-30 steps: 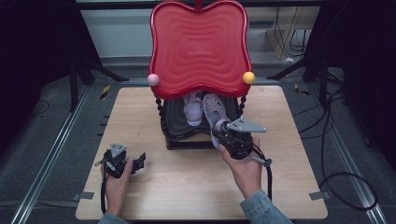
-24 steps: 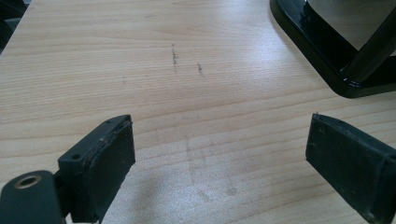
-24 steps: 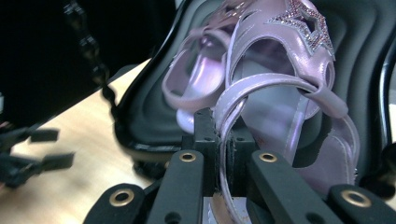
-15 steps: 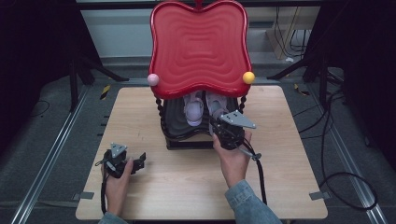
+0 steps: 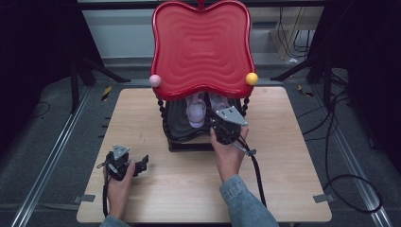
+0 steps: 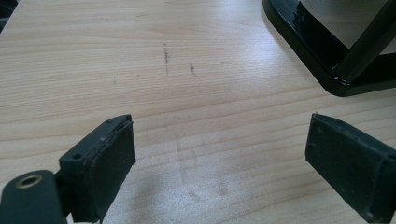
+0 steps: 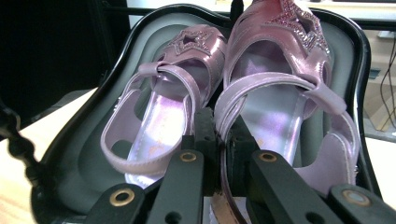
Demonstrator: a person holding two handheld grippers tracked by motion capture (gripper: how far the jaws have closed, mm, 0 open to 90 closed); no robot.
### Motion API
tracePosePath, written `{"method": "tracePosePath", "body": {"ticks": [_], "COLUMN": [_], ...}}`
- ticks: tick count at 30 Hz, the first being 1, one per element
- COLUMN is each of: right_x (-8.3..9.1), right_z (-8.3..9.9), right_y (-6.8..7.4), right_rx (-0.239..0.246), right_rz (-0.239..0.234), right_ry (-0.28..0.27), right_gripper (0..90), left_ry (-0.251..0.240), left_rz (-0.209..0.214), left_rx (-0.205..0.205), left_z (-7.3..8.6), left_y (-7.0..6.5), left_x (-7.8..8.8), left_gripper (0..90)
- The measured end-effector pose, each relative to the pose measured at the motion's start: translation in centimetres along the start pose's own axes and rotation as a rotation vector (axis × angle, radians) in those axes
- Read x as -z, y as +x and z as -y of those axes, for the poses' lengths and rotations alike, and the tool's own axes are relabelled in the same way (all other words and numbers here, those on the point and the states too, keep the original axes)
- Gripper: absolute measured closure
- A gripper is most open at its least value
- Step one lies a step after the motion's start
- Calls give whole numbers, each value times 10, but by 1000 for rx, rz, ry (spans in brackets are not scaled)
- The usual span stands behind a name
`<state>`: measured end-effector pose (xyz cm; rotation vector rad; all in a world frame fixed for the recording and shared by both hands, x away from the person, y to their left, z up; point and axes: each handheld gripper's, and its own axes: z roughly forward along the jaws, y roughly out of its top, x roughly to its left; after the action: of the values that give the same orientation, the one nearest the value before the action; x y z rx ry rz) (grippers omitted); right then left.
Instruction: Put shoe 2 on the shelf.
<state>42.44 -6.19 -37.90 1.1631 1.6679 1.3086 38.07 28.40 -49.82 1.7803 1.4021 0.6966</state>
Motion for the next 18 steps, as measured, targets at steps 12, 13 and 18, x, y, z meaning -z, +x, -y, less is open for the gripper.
{"method": "tracePosePath", "body": {"ticks": [12, 13, 18], "right_x": [-19, -19, -24], "right_z": [3, 3, 5], "right_y": [3, 3, 3], "right_rx": [24, 24, 21], "right_rz": [54, 54, 65], "right_ry": [7, 7, 10], "right_gripper": [866, 866, 866], "left_ry": [-3, -3, -4], "left_rz": [2, 2, 4], "left_rx": [3, 3, 3], "left_z": [0, 0, 0], "left_y": [1, 1, 1], "left_x": [0, 0, 0], "left_gripper": [82, 82, 82]}}
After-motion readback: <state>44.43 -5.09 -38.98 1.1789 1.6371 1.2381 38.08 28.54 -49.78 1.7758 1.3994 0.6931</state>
